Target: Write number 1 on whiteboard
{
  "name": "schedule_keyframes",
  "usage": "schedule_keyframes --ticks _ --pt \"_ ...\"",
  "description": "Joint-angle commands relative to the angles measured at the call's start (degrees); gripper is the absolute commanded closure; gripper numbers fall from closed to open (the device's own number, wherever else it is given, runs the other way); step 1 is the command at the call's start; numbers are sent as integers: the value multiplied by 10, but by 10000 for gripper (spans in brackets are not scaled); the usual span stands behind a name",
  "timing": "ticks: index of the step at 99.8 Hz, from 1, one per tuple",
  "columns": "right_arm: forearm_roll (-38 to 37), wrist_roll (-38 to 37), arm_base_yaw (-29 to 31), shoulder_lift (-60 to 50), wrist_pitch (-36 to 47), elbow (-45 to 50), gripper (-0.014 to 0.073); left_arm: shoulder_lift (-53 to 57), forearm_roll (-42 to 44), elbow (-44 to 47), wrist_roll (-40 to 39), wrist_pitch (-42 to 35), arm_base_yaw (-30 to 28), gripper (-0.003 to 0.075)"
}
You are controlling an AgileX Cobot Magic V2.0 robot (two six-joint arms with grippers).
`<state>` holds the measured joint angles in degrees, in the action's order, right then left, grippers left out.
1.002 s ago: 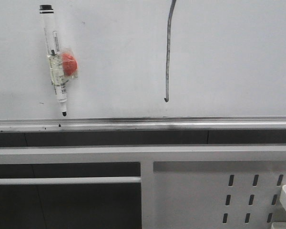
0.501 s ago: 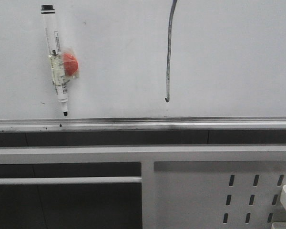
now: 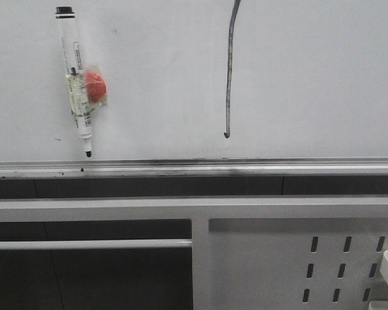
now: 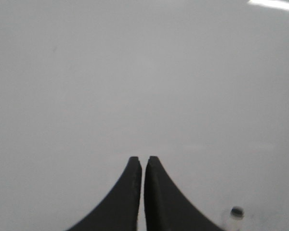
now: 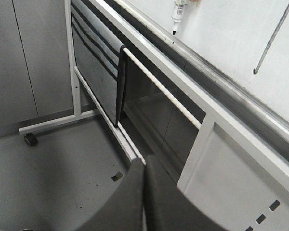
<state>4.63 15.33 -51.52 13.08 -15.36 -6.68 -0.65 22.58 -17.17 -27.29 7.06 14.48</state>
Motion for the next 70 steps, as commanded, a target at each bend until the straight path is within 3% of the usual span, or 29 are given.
schedule_keyframes --ticks 1,11,19,32,44,58,70 --pt "0 0 4 4 39 -14 663 -6 -177 -14 194 61 -3 740" --pt "0 0 4 4 39 -14 663 -6 -175 -11 196 131 -3 740" --pt "0 0 4 4 39 -14 663 -6 -175 -1 196 143 -3 740" --pt "0 0 4 4 39 -14 663 -2 -161 55 214 85 -19 740" --pt "0 0 4 4 39 -14 663 23 -232 106 286 43 -84 740" --pt "0 0 4 4 38 -14 663 22 -268 135 285 24 -152 740" --pt "0 0 4 4 38 -14 663 22 -268 171 285 5 -170 740"
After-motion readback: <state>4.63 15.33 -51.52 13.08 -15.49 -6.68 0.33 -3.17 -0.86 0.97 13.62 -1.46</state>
